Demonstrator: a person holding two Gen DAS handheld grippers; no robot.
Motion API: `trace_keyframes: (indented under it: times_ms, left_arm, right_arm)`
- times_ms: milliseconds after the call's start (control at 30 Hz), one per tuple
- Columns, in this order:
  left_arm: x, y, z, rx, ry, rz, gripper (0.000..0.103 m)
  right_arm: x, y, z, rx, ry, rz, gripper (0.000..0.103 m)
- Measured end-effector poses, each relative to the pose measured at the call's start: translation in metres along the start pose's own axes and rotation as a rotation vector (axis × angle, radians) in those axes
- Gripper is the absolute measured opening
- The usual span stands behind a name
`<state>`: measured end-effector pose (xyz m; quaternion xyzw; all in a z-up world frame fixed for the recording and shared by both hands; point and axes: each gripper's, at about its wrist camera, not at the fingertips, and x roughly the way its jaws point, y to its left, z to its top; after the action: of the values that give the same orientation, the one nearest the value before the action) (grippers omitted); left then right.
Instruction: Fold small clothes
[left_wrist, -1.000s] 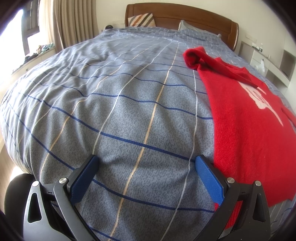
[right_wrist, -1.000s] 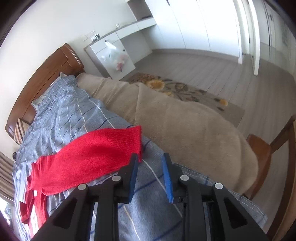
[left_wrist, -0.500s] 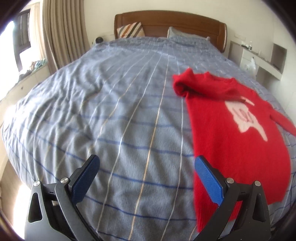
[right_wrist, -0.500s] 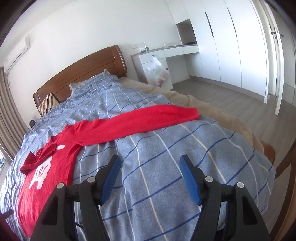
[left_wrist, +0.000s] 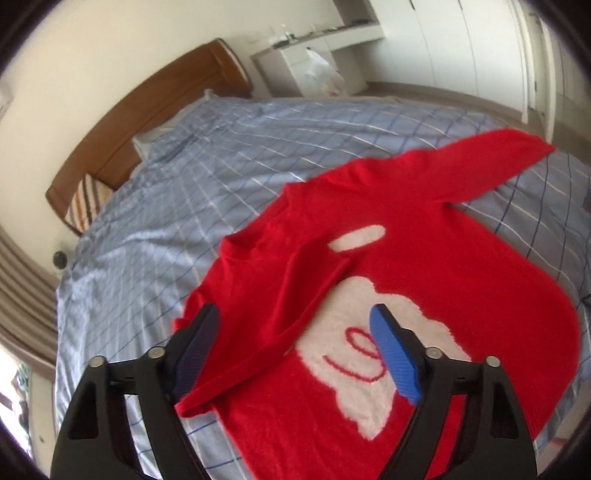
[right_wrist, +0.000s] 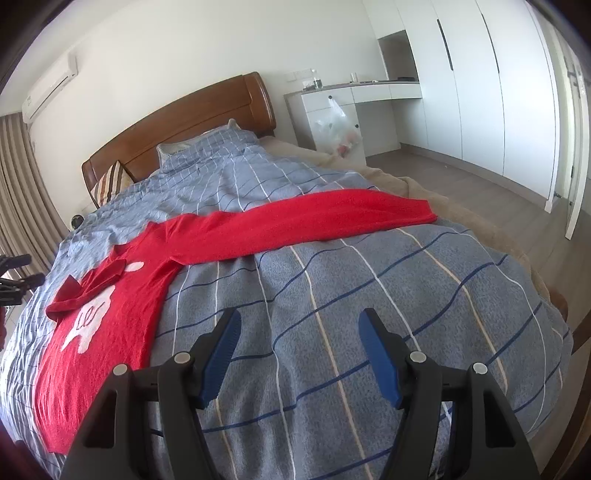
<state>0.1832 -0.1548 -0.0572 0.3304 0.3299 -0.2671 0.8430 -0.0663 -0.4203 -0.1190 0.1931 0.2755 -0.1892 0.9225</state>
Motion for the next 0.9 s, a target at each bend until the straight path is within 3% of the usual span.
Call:
trace_keyframes:
  times_ms: [33, 233, 300, 367, 400, 433, 467, 567, 700, 800, 900]
  left_arm:
    - [0.012, -0.008, 0.007, 0.015, 0.023, -0.022, 0.069]
    - [0.076, -0.021, 0.019, 0.06, 0.135, -0.014, 0.067]
    - [0.091, -0.021, 0.017, 0.071, 0.17, -0.003, 0.057]
    - [0.105, -0.022, 0.015, 0.08, 0.203, -0.015, 0.031]
    - [0.111, -0.023, 0.014, 0.076, 0.211, -0.028, 0.026]
    - [0.114, -0.023, 0.014, 0.061, 0.212, -0.046, 0.011]
    - [0.116, -0.021, 0.014, 0.034, 0.209, -0.053, 0.004]
    - [0.096, 0.004, 0.016, -0.106, 0.137, -0.063, 0.003]
    - [0.03, 0.096, -0.012, -0.438, -0.004, 0.006, 0.003]
    - [-0.019, 0.179, -0.072, -0.73, -0.059, 0.128, 0.003]
    - [-0.05, 0.241, -0.154, -0.967, -0.027, 0.328, 0.002]
  right_arm:
    - [0.0, 0.0, 0.0, 0.003, 0.003, 0.004, 0.066]
    - [0.002, -0.004, 0.0, 0.019, 0.014, 0.025, 0.066]
    - [0.002, -0.006, -0.001, 0.027, 0.02, 0.033, 0.066]
    - [0.005, -0.006, -0.001, 0.031, 0.03, 0.039, 0.066]
    - [0.006, -0.006, -0.001, 0.032, 0.034, 0.04, 0.066]
    - [0.006, -0.006, -0.002, 0.032, 0.038, 0.042, 0.066]
    - [0.007, -0.005, -0.001, 0.03, 0.04, 0.041, 0.066]
    - [0.007, -0.005, -0.001, 0.026, 0.037, 0.037, 0.066]
    - [0.006, -0.003, -0.001, 0.015, 0.027, 0.034, 0.066]
    - [0.005, 0.0, -0.001, 0.004, 0.026, 0.041, 0.066]
    - [0.006, 0.004, -0.002, -0.008, 0.026, 0.045, 0.066]
